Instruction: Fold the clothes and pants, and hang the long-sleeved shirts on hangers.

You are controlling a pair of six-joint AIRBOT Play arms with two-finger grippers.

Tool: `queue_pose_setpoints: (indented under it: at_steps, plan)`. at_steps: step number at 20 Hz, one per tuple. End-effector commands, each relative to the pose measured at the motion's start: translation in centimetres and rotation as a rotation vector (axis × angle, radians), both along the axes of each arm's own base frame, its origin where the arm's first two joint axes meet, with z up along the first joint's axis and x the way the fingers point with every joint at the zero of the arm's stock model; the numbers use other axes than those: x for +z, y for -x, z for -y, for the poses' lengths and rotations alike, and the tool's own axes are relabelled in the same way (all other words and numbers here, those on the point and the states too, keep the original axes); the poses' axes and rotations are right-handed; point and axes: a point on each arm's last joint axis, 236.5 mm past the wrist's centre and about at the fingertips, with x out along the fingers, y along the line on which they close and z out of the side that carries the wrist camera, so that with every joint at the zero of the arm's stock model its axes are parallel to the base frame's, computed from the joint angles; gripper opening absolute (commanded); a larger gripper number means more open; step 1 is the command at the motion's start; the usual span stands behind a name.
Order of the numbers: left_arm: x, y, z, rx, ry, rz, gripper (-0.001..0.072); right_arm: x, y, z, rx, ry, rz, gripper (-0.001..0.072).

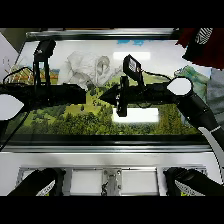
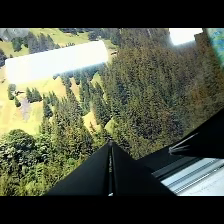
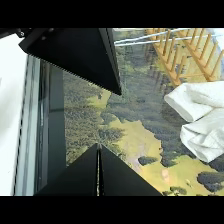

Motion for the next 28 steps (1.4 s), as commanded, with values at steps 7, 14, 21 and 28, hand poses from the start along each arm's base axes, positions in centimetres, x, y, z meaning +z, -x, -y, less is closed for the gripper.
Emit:
queue_pose_setpoints:
  at_steps: [7, 14, 21, 28]
  plan:
    - [1.6, -1.9, 0.1, 0.001, 0.01, 0.112, 0.0711, 0.0, 0.0, 0.0, 0.001, 0.0, -0.001, 0.0027]
    - [-1.5, -15.5, -5.3, 0.176, -0.064, 0.121, 0.0711, 0.0, 0.0, 0.0, 0.001, 0.0, -0.001, 0.0028]
    - [-19.3, -28.4, -7.9, 0.272, -0.111, -0.122, 0.0711, 0.0, 0.0, 0.0, 0.001, 0.0, -0.001, 0.0028]
    - [-25.5, -34.6, -5.7, 0.349, 0.149, -0.17, 0.0711, 0.0, 0.0, 0.0, 0.001, 0.0, -0.001, 0.0028]
